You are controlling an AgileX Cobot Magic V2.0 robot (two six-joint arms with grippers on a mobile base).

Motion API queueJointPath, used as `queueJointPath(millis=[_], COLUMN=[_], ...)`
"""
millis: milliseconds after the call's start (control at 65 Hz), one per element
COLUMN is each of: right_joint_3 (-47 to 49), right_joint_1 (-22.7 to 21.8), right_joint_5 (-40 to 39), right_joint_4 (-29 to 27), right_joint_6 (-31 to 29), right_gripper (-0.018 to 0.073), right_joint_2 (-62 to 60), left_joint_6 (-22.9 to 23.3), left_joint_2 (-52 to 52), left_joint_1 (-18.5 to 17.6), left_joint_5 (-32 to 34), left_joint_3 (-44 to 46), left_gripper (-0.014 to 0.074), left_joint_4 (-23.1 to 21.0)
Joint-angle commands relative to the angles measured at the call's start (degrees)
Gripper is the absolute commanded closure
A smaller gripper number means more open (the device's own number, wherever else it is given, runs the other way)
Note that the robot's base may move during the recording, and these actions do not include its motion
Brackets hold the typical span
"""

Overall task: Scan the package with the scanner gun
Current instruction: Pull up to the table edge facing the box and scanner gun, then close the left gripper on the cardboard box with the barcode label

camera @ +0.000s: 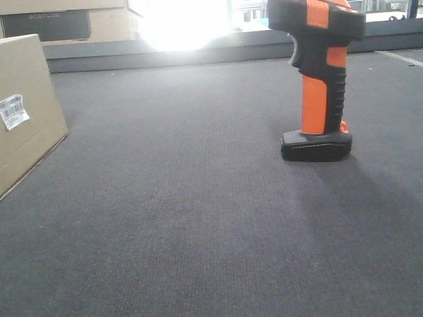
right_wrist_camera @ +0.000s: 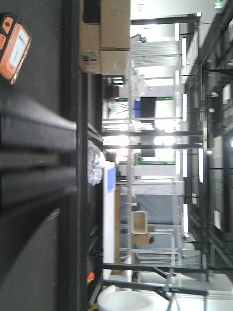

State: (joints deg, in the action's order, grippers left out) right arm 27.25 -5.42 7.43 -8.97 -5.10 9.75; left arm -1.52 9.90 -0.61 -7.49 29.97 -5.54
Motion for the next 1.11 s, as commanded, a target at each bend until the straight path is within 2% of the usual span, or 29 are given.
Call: queueJointPath(millis=[0, 77, 169, 292, 384, 554, 815, 938, 1092], right_joint_3=[2.89, 4.02, 4.02, 4.02, 4.02, 4.02, 4.02, 4.02, 4.02], right_joint_1=[-0.08, -0.08, 0.63, 1.04, 1.57, 3.18, 5.27, 6.11, 6.23], right_joint_5=[1.83, 1.58, 1.79, 1.03, 1.25, 1.63, 3.93, 5.48, 5.48], right_joint_4=[0.37, 0.37, 0.37, 0.82, 0.82, 0.82, 0.82, 0.82, 0.82], right_joint_6=[-0.01, -0.01, -0.01, -0.01, -0.01, -0.01, -0.01, -0.01, -0.01], right_gripper=[0.0316, 0.0132, -0.0013, -0.001, -0.001, -0.001, -0.001, -0.001, -0.001], right_joint_2=[4.46, 8.05, 10.28, 11.28, 11.28, 11.28, 11.28, 11.28, 11.28], left_joint_6=[0.18, 0.18, 0.18, 0.18, 0.18, 0.18, 0.06, 0.06, 0.06], left_joint_2=[4.64, 9.43, 13.56, 18.12, 22.71, 34.25, 56.68, 66.04, 75.56], left_joint_1=[-0.36, -0.36, -0.79, -2.97, -3.63, -3.77, -3.77, -3.77, -3.77], left_joint_5=[-5.28, -8.0, -8.28, -10.68, -18.02, -33.67, -54.27, -60.21, -62.47], left_joint_3=[5.02, 8.76, 11.04, 13.79, 18.05, 29.55, 50.66, 58.62, 64.6], left_gripper=[0.0558, 0.0399, 0.0204, -0.0025, 0.001, 0.0017, 0.0017, 0.0017, 0.0017], left_joint_4=[-0.18, -0.18, -0.18, 0.44, 1.34, 6.09, 6.8, 9.28, 9.69])
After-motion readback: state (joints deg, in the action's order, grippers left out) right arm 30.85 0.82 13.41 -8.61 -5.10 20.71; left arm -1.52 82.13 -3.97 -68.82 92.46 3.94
